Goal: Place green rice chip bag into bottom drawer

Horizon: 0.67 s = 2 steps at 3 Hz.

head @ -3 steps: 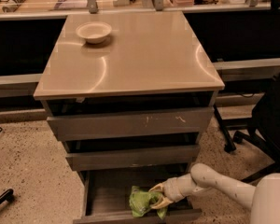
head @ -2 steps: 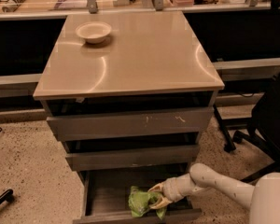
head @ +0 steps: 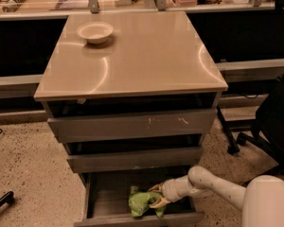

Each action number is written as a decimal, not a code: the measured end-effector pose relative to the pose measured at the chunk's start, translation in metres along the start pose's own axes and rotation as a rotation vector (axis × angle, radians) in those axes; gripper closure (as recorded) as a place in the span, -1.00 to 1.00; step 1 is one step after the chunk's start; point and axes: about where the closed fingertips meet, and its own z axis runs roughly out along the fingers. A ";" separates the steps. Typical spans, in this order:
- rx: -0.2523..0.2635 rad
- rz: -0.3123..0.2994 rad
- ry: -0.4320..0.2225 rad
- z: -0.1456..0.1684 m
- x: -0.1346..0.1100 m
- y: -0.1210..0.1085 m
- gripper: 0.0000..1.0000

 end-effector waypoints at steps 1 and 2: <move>0.037 -0.055 0.019 0.015 0.011 -0.023 1.00; 0.083 -0.086 0.069 0.025 0.027 -0.041 1.00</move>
Offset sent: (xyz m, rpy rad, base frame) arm 0.0765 0.0054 -0.0465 -0.1116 -0.2075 -0.0825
